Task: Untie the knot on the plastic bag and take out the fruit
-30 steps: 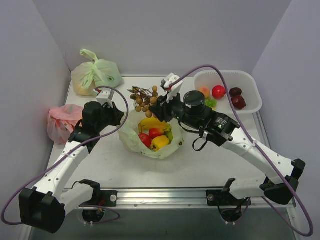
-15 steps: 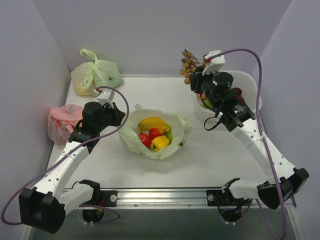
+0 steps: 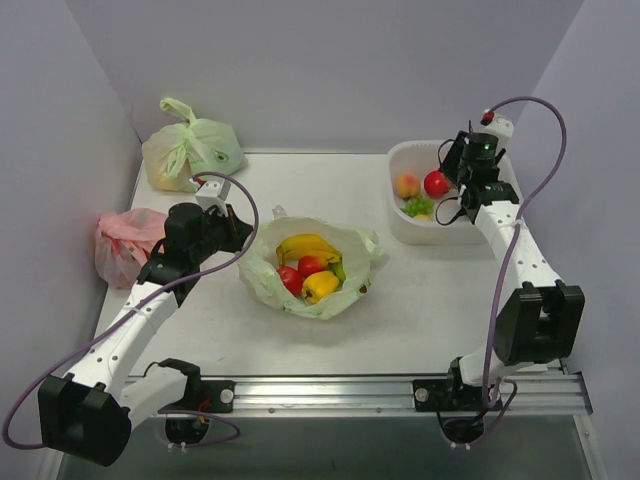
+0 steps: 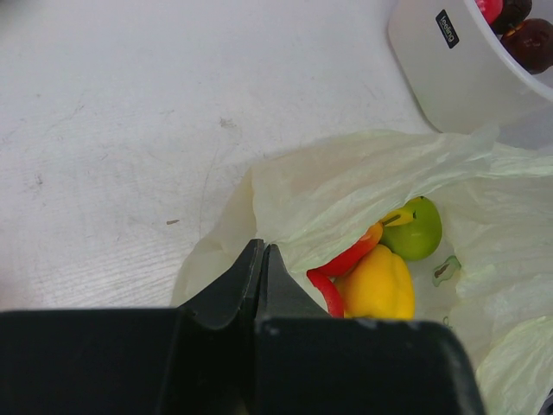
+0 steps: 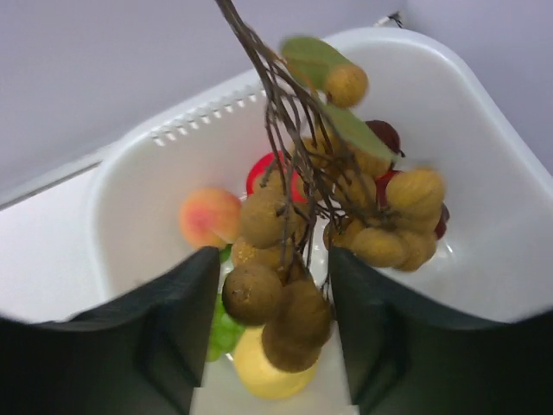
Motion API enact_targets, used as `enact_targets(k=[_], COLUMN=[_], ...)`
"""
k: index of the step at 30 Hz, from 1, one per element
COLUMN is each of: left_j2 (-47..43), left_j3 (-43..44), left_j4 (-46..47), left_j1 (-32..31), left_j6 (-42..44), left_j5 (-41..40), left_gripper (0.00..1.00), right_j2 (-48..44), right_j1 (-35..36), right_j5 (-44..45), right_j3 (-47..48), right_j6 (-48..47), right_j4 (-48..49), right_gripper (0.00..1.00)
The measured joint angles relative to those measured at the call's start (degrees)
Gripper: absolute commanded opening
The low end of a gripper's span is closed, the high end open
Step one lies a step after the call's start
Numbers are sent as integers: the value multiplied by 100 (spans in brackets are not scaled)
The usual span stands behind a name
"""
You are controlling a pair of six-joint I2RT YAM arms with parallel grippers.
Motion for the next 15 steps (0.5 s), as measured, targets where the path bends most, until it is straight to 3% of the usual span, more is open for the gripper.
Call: enact_targets(k=[1,5,10,15], left_j2=[0,0,0,-2], left_j3=[0,0,0,0], left_j4=[0,2,0,0], left_j1=[0,0,0,0], left_j6=[0,0,0,0], left_j5=[0,7,11,13], left_gripper=[0,0,0,1], right_j2=[109,260,-103,-1082], right_j1=[-59,-133,140,1231], right_j5=[59,313,387,136], right_j3=[0,0,-2,-81], right_j6=[59,136,-7,-358], right_j4=[-39,-380,-730,-964], right_gripper=[71,88,91,91])
